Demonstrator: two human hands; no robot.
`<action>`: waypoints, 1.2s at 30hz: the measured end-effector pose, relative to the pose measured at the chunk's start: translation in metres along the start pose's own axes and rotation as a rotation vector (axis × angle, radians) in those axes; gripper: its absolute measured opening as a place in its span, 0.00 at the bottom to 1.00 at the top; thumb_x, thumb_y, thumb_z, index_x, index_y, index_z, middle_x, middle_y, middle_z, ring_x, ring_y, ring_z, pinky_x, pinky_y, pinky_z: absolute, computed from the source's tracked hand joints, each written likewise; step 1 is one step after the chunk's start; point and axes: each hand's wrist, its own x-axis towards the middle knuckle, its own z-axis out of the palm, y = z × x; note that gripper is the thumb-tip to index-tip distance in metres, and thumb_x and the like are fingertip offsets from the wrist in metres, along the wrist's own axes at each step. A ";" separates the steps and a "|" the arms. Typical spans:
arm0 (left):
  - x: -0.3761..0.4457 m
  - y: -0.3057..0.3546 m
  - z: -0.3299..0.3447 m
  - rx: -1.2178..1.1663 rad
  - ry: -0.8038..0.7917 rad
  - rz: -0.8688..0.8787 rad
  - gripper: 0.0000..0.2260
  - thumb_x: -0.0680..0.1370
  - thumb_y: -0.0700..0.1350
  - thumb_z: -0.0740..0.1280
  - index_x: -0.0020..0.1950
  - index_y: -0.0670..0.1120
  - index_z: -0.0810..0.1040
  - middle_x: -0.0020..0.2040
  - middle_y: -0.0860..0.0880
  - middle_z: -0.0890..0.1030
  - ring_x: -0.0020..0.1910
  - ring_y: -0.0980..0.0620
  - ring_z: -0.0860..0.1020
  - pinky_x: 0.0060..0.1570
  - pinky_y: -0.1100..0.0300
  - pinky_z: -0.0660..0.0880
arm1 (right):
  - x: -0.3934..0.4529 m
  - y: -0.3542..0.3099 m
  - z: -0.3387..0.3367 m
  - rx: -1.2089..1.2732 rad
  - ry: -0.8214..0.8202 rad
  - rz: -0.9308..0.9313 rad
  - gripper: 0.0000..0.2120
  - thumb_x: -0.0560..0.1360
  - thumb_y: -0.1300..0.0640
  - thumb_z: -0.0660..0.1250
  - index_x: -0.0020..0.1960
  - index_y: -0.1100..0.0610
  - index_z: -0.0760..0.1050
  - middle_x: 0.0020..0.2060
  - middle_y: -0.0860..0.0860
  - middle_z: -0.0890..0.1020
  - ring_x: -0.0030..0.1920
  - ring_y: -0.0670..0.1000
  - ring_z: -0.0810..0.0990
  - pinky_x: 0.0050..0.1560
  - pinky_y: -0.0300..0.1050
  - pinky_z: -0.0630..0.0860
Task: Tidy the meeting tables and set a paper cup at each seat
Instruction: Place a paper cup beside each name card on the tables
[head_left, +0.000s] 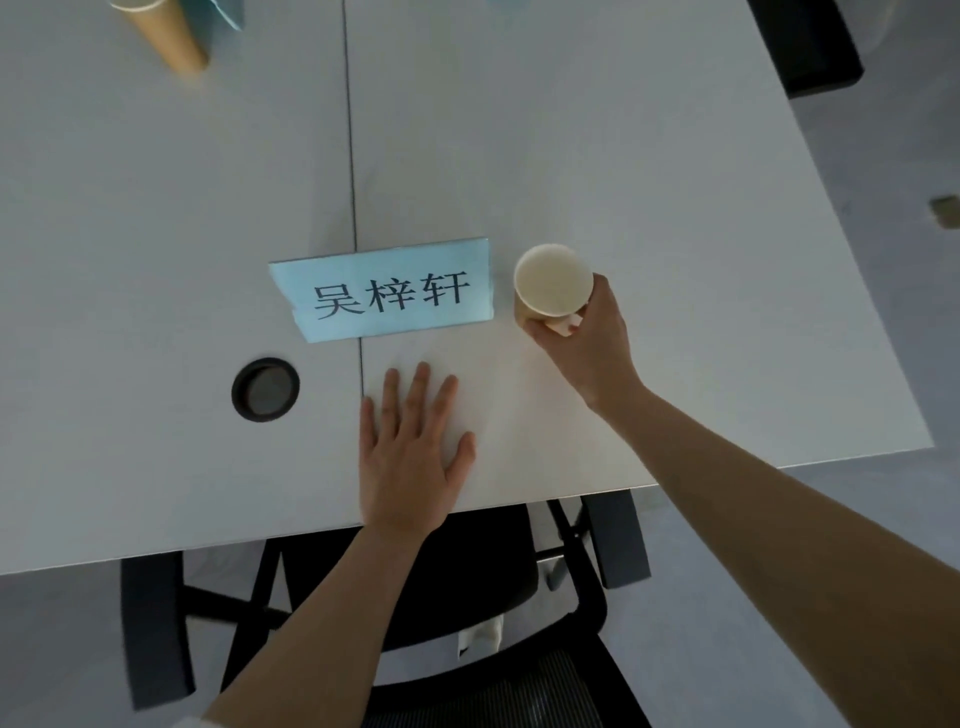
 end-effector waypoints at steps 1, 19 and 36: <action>0.000 0.000 0.000 0.000 0.003 0.002 0.29 0.79 0.60 0.53 0.79 0.53 0.58 0.80 0.48 0.58 0.79 0.42 0.53 0.75 0.41 0.52 | 0.006 -0.002 0.004 -0.008 0.001 -0.014 0.33 0.64 0.50 0.78 0.63 0.59 0.68 0.58 0.54 0.77 0.57 0.55 0.77 0.56 0.52 0.76; -0.003 -0.001 -0.005 -0.069 -0.022 -0.003 0.30 0.77 0.61 0.52 0.79 0.56 0.58 0.80 0.51 0.57 0.79 0.45 0.51 0.76 0.44 0.51 | -0.077 0.046 -0.066 -0.023 -0.199 0.130 0.33 0.70 0.58 0.74 0.70 0.58 0.62 0.65 0.54 0.72 0.64 0.51 0.73 0.66 0.52 0.72; -0.150 0.272 -0.078 -0.793 -0.097 -0.388 0.17 0.78 0.43 0.63 0.67 0.50 0.71 0.57 0.51 0.81 0.53 0.49 0.80 0.53 0.50 0.78 | -0.226 0.150 -0.316 0.052 -0.163 0.262 0.12 0.78 0.57 0.64 0.61 0.56 0.74 0.52 0.49 0.81 0.50 0.47 0.78 0.52 0.39 0.70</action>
